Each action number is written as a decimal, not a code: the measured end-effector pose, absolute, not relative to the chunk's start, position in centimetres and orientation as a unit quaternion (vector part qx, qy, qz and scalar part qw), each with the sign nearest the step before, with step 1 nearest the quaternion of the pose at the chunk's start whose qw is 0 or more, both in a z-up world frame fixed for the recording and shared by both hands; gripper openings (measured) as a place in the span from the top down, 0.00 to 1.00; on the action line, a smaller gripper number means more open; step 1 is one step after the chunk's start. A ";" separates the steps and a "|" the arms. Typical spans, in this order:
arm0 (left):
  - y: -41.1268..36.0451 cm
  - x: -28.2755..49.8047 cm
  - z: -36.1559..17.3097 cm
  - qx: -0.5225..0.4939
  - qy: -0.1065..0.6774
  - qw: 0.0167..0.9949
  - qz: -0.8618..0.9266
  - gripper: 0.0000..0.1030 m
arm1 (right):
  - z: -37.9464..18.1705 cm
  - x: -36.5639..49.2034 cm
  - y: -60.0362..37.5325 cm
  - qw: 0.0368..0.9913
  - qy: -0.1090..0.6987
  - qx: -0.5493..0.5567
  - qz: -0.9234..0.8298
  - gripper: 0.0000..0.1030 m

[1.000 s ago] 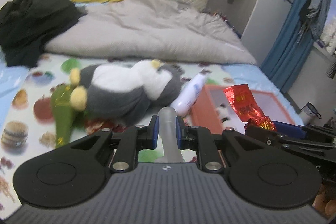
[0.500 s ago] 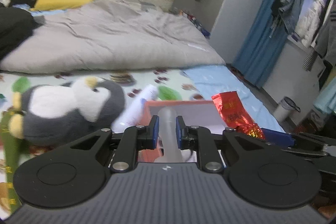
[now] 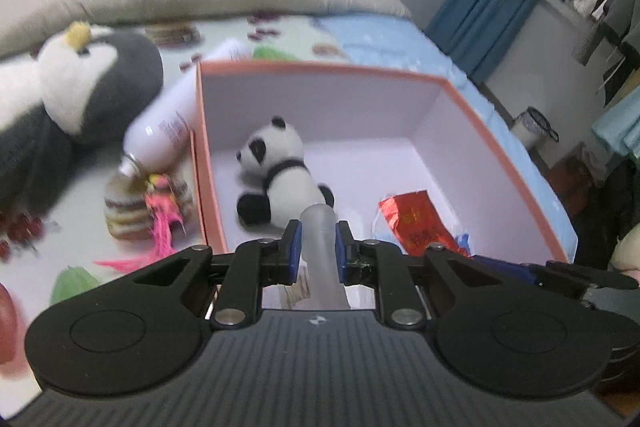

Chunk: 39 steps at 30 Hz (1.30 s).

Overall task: Organize soft objects
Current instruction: 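Carry the red tea packet over the pink box with the right gripper, then open the right gripper and drop the tea packet into the box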

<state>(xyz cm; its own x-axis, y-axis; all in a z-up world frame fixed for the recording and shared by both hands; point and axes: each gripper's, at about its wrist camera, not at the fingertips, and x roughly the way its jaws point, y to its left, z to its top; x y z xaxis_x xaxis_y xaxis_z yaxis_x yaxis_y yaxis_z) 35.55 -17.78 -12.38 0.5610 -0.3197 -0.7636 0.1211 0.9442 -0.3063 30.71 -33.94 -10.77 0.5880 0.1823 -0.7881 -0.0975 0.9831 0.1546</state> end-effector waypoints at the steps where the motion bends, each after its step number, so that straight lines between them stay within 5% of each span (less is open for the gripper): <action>1: -17.8 35.6 -12.8 -0.109 0.455 0.874 -0.126 0.80 | -11.1 30.6 -34.0 0.887 0.452 0.049 0.077 0.47; 10: -17.8 35.0 -12.0 -0.106 0.452 0.875 -0.135 0.60 | -11.4 29.9 -34.2 0.881 0.462 0.064 0.079 0.46; 39: -6.4 17.3 -0.2 -0.107 0.324 0.937 -0.075 0.57 | -0.1 17.3 -26.9 0.939 0.309 0.054 0.143 0.46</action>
